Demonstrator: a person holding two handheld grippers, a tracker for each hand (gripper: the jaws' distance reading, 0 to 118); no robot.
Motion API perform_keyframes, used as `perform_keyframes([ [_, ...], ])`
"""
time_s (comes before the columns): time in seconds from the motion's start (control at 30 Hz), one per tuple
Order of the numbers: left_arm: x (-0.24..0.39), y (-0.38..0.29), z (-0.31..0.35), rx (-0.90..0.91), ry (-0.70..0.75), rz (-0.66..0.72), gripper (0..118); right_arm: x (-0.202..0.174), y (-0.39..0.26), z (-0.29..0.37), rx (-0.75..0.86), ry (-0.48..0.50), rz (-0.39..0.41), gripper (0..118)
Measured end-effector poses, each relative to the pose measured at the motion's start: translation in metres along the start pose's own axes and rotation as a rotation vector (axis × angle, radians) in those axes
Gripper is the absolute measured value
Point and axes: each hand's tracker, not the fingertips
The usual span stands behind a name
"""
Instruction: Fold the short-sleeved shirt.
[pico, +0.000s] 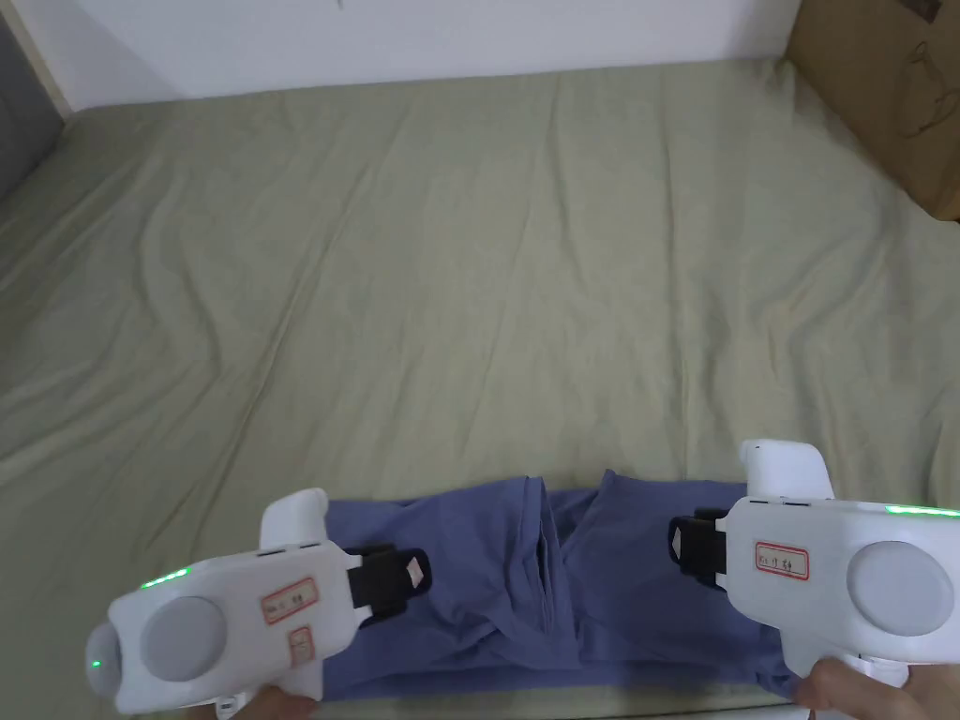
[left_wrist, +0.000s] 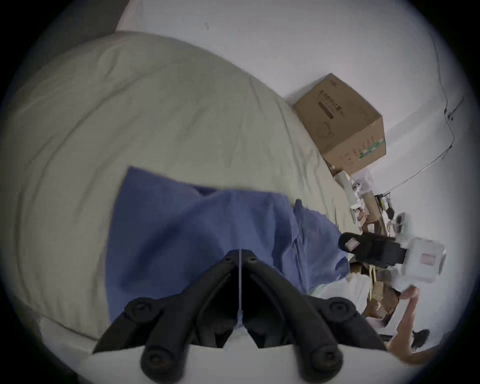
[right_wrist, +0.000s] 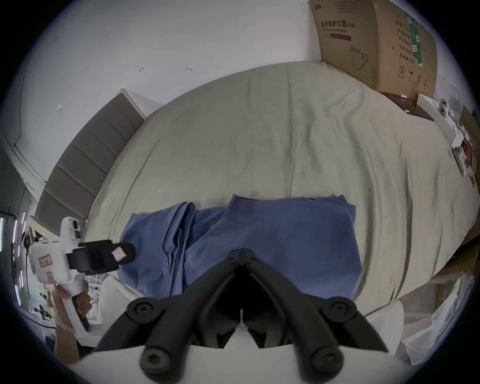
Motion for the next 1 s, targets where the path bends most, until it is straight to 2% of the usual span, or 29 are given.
perform_keyframes([
  [0.1, 0.014, -0.01, -0.021, -0.068, -0.006, -0.063, 1, -0.002, -0.003, 0.0, -0.003, -0.002, 0.01, 0],
  [0.23, 0.038, -0.027, -0.049, -0.158, -0.103, -0.098, 1, 0.001, -0.006, -0.002, -0.013, -0.002, 0.0, 0],
  [0.33, 0.053, -0.037, -0.064, -0.186, -0.046, -0.155, 1, 0.007, -0.008, -0.002, -0.026, 0.011, -0.049, 0],
  [0.4, 0.062, -0.037, -0.062, -0.171, -0.049, -0.171, 1, 0.007, -0.009, 0.0, -0.023, 0.008, -0.047, 0],
  [0.5, 0.073, -0.034, -0.052, -0.174, -0.06, -0.245, 1, 0.004, -0.008, 0.002, -0.015, -0.028, 0.002, 0],
  [0.7, 0.09, -0.036, -0.042, -0.198, -0.195, -0.259, 1, 0.002, -0.007, 0.007, -0.01, 0.005, -0.028, 0],
  [0.83, 0.062, -0.022, -0.021, -0.163, -0.244, -0.17, 1, -0.001, -0.006, 0.011, -0.012, -0.001, -0.004, 0],
  [1.0, -0.026, 0.004, 0.034, -0.003, -0.173, 0.043, 1, -0.003, -0.005, 0.014, -0.006, -0.007, -0.008, 0],
])
